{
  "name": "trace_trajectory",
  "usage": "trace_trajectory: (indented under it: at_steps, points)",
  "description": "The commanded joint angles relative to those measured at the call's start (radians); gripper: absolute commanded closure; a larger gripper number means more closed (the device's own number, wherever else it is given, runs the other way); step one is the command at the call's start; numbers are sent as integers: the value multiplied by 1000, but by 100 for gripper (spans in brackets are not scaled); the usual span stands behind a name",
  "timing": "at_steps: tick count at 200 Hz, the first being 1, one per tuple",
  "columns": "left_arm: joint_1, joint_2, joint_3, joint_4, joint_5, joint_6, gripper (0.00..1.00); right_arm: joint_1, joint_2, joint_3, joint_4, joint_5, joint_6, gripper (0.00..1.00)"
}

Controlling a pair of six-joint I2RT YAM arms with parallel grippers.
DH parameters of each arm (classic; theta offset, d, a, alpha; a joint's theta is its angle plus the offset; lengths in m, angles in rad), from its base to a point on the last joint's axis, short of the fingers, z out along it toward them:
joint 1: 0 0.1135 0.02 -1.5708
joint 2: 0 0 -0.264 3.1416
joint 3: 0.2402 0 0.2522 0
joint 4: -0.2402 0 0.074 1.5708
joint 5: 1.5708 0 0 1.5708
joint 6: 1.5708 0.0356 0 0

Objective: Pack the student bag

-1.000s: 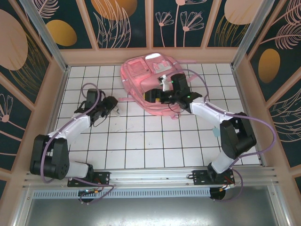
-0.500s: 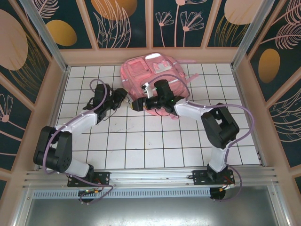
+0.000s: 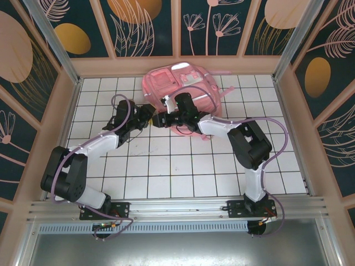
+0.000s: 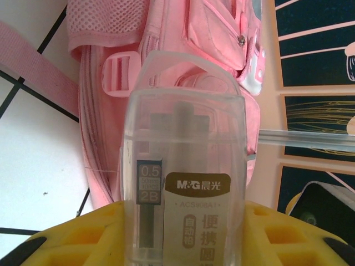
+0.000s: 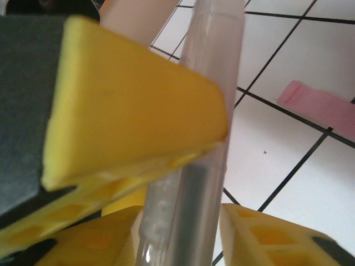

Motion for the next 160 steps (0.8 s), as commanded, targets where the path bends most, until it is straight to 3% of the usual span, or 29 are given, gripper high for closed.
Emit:
trace_trajectory:
  at_steps: [1,11,20,23,59,89,128,160]
  points:
    - [-13,7,-5,59,25,-22,51,1,-3,27,21,39,-18,71]
    - [-13,7,1,48,26,-17,31,0,-13,21,17,40,-21,74]
    - [-14,2,15,21,14,3,4,-4,-24,14,12,40,-22,78]
    - [-13,0,21,6,7,13,2,-7,-29,12,12,39,-22,79]
    - [-13,-43,160,-213,-146,263,1,-70,-113,-86,8,24,11,80]
    - [-28,-6,272,-250,-115,470,1,-167,-262,-210,1,1,47,81]
    - [-144,205,540,-422,-179,752,4,-361,-434,-301,-78,22,63,86]
    - [-190,431,780,-557,-235,932,7,-499,-539,-329,-154,49,70,86]
